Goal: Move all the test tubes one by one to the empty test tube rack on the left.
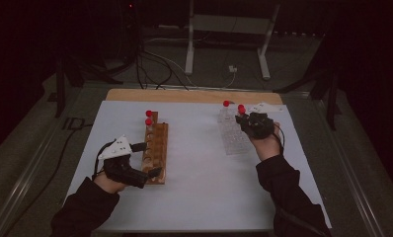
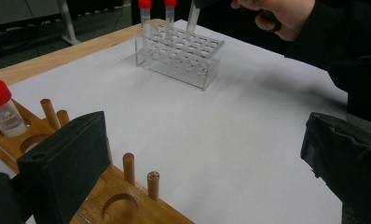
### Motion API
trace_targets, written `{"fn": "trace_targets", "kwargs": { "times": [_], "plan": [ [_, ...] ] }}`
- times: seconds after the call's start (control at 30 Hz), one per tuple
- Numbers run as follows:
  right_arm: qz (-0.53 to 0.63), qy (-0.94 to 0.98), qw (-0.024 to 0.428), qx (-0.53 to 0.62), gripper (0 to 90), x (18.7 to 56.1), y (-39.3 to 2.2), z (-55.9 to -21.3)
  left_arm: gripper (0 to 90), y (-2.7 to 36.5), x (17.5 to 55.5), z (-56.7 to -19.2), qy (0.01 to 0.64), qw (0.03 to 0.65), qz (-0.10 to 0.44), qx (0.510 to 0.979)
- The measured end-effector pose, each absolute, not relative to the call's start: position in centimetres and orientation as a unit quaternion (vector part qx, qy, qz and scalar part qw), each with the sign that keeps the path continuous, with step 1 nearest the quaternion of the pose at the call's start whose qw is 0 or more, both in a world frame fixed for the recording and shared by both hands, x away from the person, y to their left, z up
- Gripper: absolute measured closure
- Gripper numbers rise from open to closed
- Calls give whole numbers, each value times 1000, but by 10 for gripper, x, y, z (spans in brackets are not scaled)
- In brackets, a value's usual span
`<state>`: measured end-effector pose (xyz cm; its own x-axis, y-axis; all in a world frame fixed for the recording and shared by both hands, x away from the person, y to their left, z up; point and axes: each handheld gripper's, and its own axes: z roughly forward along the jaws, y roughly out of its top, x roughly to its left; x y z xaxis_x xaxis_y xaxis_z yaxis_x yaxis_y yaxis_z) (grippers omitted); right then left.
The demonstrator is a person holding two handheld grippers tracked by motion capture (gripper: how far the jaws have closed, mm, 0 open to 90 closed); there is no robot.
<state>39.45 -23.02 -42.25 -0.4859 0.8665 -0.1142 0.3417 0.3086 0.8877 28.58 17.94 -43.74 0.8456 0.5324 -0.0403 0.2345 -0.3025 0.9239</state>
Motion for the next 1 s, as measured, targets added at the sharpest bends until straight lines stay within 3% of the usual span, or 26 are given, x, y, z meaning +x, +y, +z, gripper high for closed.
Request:
{"fn": "trace_targets", "kwargs": {
  "times": [0.37,1.0],
  "plan": [
    [444,769,284,360,755,369,-214,-409,17,173,287,-432,232,543,132,796],
    [449,815,217,294,756,316,-179,-437,18,136,295,-427,202,542,122,806]
  ]
}}
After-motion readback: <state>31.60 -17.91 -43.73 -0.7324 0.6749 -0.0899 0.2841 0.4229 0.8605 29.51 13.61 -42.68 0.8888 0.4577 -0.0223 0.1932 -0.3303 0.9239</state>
